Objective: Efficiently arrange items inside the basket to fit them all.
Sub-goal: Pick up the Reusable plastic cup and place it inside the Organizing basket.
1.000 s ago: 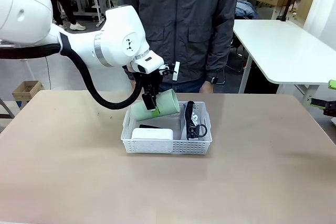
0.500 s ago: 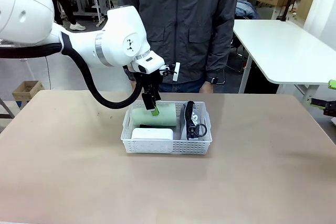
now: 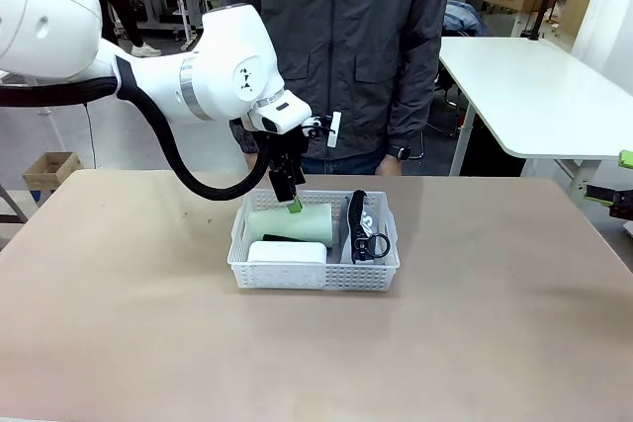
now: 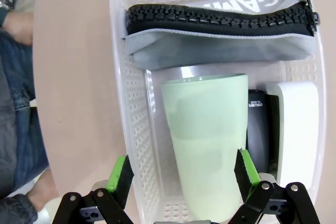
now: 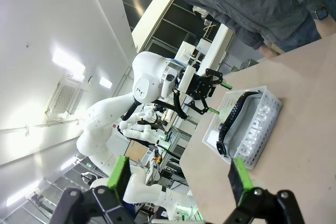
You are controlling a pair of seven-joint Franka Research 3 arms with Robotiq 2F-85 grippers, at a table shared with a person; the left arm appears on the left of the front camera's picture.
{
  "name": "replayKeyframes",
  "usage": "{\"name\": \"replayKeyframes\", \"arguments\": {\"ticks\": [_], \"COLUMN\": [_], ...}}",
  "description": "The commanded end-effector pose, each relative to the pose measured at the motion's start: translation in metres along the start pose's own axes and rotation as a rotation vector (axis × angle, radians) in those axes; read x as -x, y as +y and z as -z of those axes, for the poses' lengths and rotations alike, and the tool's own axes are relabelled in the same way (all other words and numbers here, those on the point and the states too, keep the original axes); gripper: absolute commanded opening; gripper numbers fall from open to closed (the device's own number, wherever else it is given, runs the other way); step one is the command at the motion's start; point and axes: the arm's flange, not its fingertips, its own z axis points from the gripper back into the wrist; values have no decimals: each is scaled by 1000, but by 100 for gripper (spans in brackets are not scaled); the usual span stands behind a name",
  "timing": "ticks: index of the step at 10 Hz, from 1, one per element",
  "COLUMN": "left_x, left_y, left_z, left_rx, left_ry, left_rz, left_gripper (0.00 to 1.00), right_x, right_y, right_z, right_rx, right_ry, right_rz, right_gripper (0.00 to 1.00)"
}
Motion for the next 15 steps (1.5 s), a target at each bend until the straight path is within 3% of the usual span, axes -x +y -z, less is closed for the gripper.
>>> {"name": "replayKeyframes", "arguments": {"ticks": [1,3,5,8,10,11,13,15], "left_x": [10,50,128,264,361,391,434,455], "left_y": [-9,-24,-62,-113,-157,-172,-183,-180], "left_z": [-30,-82,-132,-175,-175,-168,-149,-137], "left_rx": [18,109,318,330,215,203,268,328], "left_ry": [-62,-151,-314,-669,-999,-1096,-1182,-1220], "left_rz": [-36,-239,-402,-825,-1080,-1154,-1283,-1302], "left_gripper": [100,100,100,100,100,100,100,100], "right_x": [-3,-3,-3,-3,-3,-3,-3,-3], "right_y": [4,4,4,4,4,4,4,4], "right_z": [1,1,1,1,1,1,1,1], "right_rx": [8,8,8,8,8,8,8,8], "right_ry": [-10,-10,-10,-10,-10,-10,-10,-10], "right_rz": [19,19,19,19,19,19,19,19], "right_gripper": [100,100,100,100,100,100,100,100]}}
